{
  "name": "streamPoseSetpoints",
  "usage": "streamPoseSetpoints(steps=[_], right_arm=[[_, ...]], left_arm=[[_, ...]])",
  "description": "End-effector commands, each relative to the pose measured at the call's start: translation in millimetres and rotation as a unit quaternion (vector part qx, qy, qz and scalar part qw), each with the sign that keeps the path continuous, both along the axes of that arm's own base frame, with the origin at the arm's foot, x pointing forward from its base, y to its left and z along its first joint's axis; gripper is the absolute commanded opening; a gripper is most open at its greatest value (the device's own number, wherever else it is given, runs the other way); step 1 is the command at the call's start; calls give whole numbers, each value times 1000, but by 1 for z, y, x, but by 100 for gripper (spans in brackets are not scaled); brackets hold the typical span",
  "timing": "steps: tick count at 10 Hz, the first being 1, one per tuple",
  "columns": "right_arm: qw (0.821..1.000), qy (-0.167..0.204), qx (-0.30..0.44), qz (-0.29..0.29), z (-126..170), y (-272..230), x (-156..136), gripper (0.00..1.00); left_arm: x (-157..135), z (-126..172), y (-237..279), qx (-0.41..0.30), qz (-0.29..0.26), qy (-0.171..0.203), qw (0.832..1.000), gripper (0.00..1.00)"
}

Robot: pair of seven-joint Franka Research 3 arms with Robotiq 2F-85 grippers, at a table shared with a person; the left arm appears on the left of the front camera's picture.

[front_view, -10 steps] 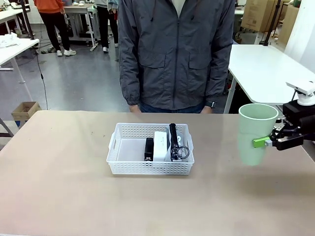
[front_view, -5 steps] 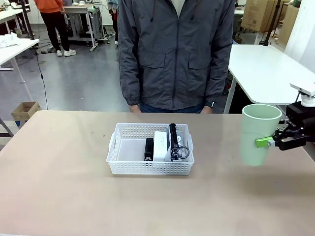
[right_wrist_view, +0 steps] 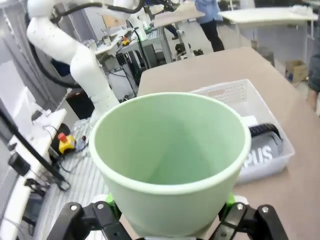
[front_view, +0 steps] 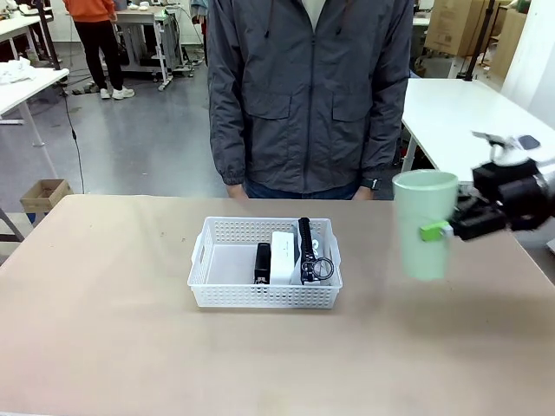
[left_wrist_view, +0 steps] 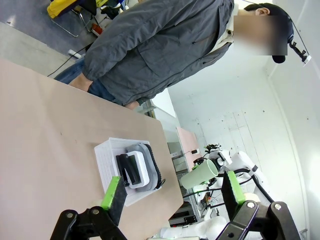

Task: Efficiently arrange items inside the basket to fit them all.
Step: Pick up the Reusable plastic cup and place it inside the Organizing basket.

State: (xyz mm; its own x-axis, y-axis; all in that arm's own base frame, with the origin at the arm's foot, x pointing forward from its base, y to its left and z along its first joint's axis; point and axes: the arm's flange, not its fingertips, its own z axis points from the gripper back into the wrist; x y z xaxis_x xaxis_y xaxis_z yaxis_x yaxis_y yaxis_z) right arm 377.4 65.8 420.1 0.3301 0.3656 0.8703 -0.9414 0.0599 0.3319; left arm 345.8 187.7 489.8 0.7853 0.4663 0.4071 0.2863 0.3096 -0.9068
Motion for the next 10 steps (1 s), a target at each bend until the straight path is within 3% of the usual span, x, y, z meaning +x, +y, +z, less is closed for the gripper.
streamPoseSetpoints(steps=[1, 3, 6, 7, 10], right_arm=[[998, 59, -5, -26, 32, 46, 12, 86], [994, 94, -44, -16, 38, 108, 18, 86], [968, 219, -116, -28, 38, 212, 42, 86], [952, 272, -136, -38, 36, 243, 48, 86], [902, 354, -202, -139, 45, 316, 63, 86]], left_arm=[[-3, 2, -1, 1, -1, 1, 1000, 100], [-3, 2, -1, 1, -1, 1, 1000, 100], [-3, 2, -1, 1, -1, 1, 1000, 100], [-3, 2, -1, 1, -1, 1, 1000, 100], [-3, 2, -1, 1, -1, 1, 1000, 100]])
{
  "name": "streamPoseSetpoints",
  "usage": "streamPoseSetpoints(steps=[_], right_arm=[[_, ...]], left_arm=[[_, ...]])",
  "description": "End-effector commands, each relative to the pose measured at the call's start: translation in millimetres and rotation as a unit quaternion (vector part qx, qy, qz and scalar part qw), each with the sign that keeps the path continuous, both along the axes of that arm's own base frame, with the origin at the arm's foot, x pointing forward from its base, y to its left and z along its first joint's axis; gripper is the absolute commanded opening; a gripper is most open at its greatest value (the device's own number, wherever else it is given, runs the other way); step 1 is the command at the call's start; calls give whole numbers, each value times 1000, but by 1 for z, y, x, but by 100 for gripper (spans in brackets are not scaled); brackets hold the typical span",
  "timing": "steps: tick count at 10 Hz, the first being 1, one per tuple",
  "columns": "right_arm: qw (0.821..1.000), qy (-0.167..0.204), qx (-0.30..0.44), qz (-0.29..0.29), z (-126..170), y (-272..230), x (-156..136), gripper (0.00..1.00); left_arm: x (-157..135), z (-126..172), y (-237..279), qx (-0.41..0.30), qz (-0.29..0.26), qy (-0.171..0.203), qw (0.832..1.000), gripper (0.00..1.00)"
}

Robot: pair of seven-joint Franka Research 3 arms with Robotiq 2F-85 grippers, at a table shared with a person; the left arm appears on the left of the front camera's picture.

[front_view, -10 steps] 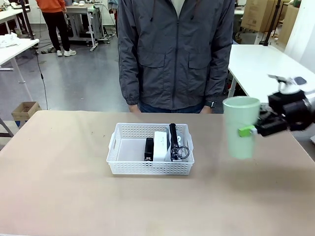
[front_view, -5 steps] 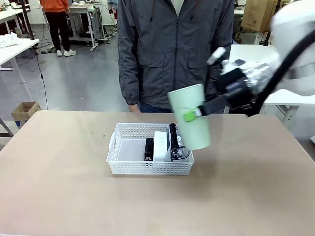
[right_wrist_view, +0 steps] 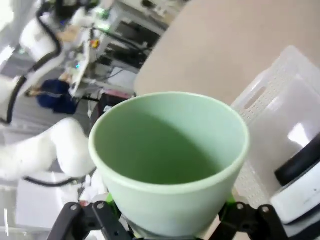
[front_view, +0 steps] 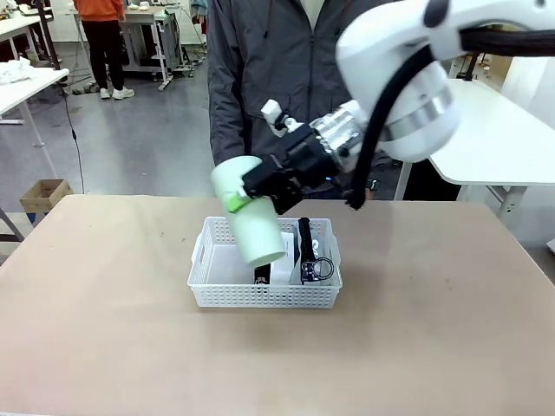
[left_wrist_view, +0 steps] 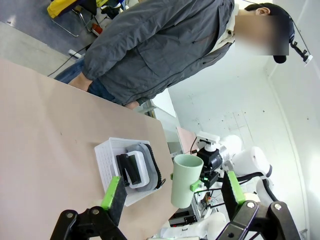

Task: Efficiently arrange items inside the basket to fit them all.
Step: Pick up the Reusable plastic cup and place it inside the Organizing basket.

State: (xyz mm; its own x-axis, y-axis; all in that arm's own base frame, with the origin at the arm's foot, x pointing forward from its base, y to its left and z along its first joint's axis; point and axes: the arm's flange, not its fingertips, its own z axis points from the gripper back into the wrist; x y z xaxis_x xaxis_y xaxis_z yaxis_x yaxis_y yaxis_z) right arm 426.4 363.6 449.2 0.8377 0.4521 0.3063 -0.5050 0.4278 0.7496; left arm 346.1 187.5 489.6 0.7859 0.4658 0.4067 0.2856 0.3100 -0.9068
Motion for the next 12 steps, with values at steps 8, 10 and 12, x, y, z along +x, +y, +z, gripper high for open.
streamPoseSetpoints(steps=[8, 10, 12], right_arm=[[932, 96, -335, -97, 13, 95, 49, 86], [929, 84, -331, -145, 6, 70, 30, 86], [929, 84, -331, -145, 6, 70, 30, 86]], left_arm=[[-3, 2, -1, 1, -1, 0, 1000, 100], [-3, 2, -1, 1, -1, 0, 1000, 100], [-3, 2, -1, 1, -1, 0, 1000, 100]])
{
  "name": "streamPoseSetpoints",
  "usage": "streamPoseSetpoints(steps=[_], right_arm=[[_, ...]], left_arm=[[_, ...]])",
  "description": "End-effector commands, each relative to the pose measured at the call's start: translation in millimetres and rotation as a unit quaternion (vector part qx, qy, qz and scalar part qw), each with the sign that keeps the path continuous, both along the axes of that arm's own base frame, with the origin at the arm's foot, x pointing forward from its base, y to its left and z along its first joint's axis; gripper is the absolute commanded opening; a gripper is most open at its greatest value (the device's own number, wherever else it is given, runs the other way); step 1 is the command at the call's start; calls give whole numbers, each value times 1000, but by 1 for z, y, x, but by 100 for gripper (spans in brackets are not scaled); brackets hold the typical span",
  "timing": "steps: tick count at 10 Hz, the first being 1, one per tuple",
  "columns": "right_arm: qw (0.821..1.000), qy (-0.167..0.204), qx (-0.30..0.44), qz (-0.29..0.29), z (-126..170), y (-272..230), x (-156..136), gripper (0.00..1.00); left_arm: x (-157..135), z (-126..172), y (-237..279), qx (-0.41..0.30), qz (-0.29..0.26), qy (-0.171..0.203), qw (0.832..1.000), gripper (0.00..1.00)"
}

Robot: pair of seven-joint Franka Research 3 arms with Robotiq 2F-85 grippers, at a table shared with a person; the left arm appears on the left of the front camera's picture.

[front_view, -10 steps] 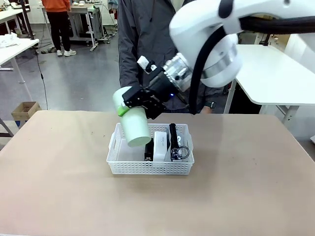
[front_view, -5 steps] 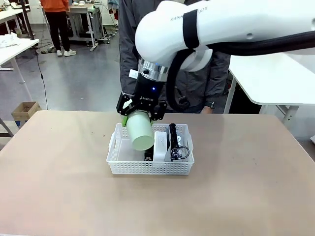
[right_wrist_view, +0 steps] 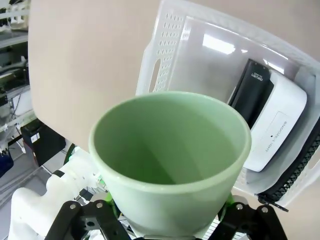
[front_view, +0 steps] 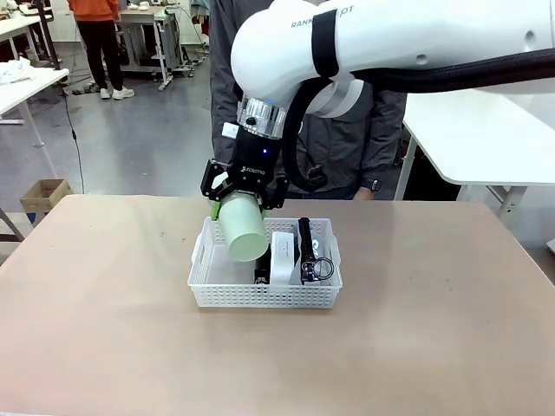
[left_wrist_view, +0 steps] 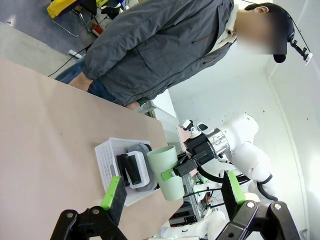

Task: Efficiently arrange items inside the basket to fit them all.
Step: Pick up the Reusable plastic cup and place it inside the Organizing basket.

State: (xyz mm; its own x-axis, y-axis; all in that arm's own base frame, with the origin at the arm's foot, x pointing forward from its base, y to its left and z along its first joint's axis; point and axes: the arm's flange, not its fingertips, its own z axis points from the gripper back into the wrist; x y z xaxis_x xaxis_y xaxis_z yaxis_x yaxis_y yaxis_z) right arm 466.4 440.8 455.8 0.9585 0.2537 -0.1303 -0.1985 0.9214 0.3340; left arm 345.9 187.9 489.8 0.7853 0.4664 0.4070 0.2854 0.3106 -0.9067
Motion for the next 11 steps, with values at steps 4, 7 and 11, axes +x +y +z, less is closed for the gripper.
streamPoseSetpoints(steps=[4, 7, 11], right_arm=[[986, -77, -81, -124, -21, 22, -23, 86], [975, -118, -105, -155, -36, 30, -26, 86], [970, -138, -118, -162, -56, 41, -15, 86]], left_arm=[[-3, 2, -1, 1, -1, 0, 1000, 100], [-3, 2, -1, 1, -1, 0, 1000, 100], [-3, 2, -1, 1, -1, 0, 1000, 100]])
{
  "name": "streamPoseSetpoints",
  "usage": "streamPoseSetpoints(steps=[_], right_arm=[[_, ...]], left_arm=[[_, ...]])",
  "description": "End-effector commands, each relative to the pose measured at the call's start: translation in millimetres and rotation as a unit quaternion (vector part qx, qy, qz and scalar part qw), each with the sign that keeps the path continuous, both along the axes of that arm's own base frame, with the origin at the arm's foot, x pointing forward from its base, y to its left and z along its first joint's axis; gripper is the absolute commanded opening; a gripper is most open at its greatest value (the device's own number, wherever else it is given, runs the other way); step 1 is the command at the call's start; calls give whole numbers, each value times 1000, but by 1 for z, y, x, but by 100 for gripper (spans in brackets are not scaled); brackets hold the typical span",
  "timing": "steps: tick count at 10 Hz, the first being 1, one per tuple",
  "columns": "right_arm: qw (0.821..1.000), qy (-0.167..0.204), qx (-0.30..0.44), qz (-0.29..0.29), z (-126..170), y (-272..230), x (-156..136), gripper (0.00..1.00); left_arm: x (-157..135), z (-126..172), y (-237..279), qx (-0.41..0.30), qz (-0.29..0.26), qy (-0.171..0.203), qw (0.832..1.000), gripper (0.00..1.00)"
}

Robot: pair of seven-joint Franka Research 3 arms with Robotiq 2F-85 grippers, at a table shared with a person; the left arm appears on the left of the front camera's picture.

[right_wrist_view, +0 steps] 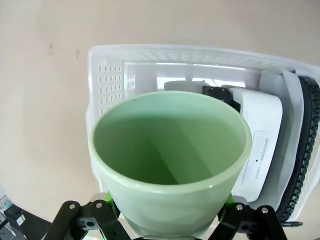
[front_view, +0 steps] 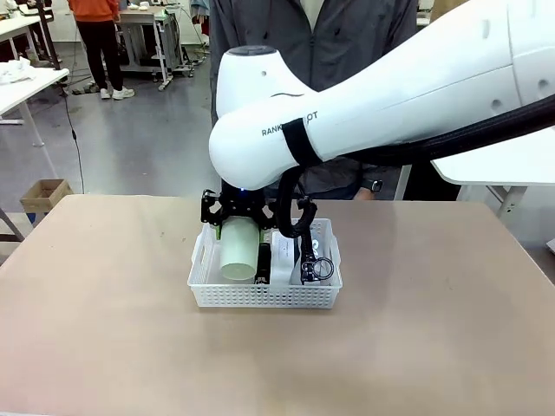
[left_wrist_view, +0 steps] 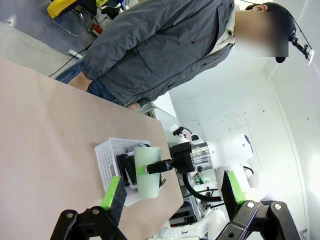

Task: Efficiently arrange items inside the basket to fit them all.
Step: Pick up the Reusable plastic cup and place it inside the Organizing basket.

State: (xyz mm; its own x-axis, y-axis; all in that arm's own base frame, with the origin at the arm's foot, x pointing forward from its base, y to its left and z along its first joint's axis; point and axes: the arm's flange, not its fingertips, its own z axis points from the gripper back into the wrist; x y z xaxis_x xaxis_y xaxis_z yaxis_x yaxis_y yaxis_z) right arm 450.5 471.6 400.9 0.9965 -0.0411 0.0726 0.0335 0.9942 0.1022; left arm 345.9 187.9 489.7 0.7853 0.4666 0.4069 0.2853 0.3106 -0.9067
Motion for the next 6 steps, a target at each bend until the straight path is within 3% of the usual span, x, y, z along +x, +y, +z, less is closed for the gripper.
streamPoseSetpoints(steps=[1, 6], right_arm=[[1000, -24, -16, -12, -7, 14, 4, 86], [999, 6, -40, -24, -25, 33, 9, 86]], left_arm=[[-3, 2, -1, 1, -1, 0, 1000, 100], [-3, 2, -1, 1, -1, 0, 1000, 100]])
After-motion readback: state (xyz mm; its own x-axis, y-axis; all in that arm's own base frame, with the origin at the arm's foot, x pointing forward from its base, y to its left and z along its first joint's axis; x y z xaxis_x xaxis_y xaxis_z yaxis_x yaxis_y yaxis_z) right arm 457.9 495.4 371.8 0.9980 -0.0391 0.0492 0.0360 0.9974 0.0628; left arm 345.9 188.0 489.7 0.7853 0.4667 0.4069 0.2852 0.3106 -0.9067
